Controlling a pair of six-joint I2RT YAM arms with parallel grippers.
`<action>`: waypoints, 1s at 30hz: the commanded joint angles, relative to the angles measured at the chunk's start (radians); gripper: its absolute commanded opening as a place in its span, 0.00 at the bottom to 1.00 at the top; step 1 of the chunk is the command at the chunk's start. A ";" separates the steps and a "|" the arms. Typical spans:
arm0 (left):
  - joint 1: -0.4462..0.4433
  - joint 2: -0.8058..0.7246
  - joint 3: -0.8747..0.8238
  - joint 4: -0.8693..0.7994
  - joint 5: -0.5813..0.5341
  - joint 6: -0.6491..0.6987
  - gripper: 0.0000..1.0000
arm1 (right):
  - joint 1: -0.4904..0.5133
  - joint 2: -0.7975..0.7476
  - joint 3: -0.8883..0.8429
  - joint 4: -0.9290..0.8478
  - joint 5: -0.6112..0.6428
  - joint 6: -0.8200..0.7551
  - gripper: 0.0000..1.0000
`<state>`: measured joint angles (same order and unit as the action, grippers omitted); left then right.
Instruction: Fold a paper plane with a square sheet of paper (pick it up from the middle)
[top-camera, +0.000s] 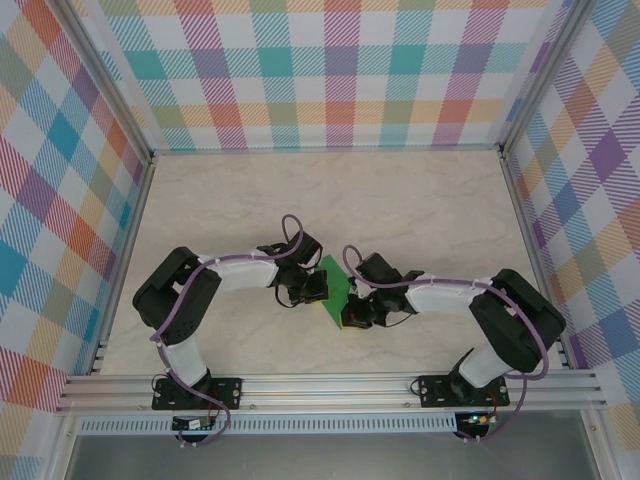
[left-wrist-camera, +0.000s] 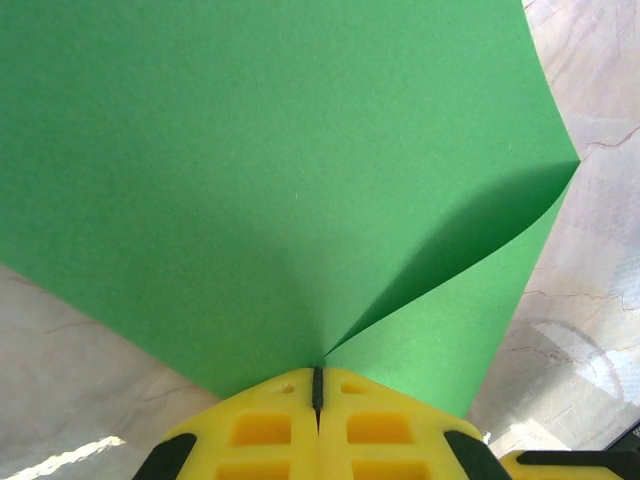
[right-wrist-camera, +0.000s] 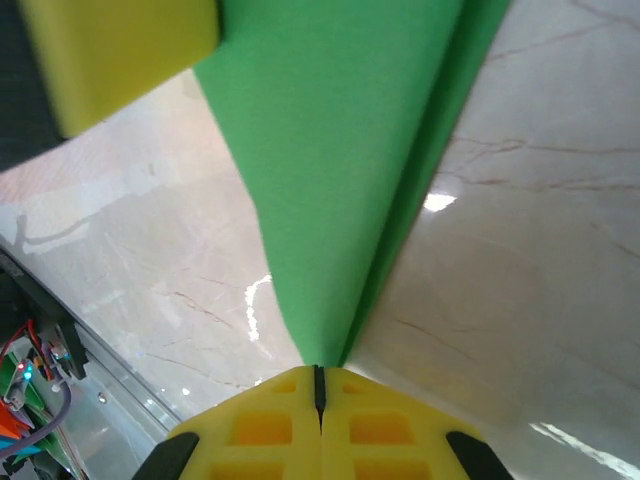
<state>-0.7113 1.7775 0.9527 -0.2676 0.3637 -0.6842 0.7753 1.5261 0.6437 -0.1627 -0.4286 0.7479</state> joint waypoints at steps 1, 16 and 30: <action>-0.002 0.049 -0.042 -0.119 -0.155 -0.005 0.00 | 0.008 0.015 0.047 -0.017 -0.010 -0.023 0.00; -0.002 0.058 -0.044 -0.110 -0.155 -0.005 0.00 | 0.045 0.043 -0.051 -0.011 0.004 -0.007 0.00; -0.002 0.046 -0.037 -0.102 -0.146 0.003 0.00 | -0.016 0.012 0.127 -0.027 0.055 -0.068 0.00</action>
<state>-0.7113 1.7771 0.9527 -0.2672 0.3637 -0.6842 0.7746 1.4925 0.7124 -0.2020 -0.3939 0.7219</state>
